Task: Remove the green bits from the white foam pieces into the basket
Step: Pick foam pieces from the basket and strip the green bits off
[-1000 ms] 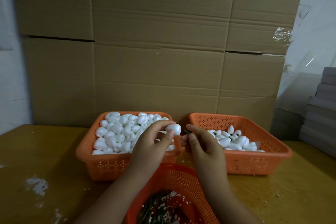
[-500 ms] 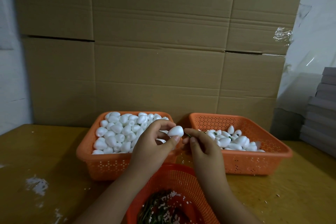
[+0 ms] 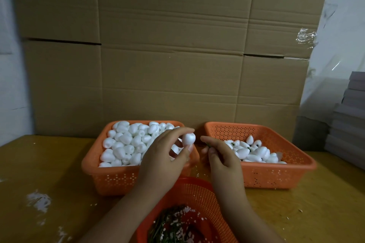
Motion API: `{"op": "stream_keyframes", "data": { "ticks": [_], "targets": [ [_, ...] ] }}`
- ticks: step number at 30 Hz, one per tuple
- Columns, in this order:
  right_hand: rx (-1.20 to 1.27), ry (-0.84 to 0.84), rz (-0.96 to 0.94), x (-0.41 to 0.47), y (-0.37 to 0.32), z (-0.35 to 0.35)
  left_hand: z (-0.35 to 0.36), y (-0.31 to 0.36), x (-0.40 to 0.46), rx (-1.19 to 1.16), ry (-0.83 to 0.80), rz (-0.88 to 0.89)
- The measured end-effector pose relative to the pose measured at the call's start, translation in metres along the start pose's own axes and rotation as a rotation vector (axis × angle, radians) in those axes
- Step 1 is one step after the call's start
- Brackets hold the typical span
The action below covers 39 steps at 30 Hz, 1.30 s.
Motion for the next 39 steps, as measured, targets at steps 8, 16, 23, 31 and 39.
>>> {"op": "stream_keyframes", "data": {
  "ticks": [8,16,23,31,39],
  "targets": [
    [-0.021,0.030,0.012,0.000,0.006,0.000,-0.007,0.011,0.011,-0.296,0.050,-0.344],
    [-0.004,0.017,0.028,-0.002,0.005,0.000,-0.014,0.023,0.018,-0.552,0.004,-0.602],
    [0.007,0.010,0.014,-0.004,0.003,0.002,-0.016,0.024,0.021,-0.718,-0.052,-0.832],
    [0.029,0.002,-0.004,-0.005,-0.002,0.002,-0.018,0.025,0.022,-1.071,-0.132,-1.041],
    [0.024,0.004,0.004,-0.006,-0.005,0.003,-0.021,0.022,0.025,-1.300,-0.179,-1.111]
  ]
}}
Point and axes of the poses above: each hand's wrist, its own x-axis towards the middle knuckle, its own z-axis out of the palm, y = z × x, the point moved 1 cm from there along x, towards the middle knuckle, and after that the axes turned 15 degrees about y, right-handed, at the moved point
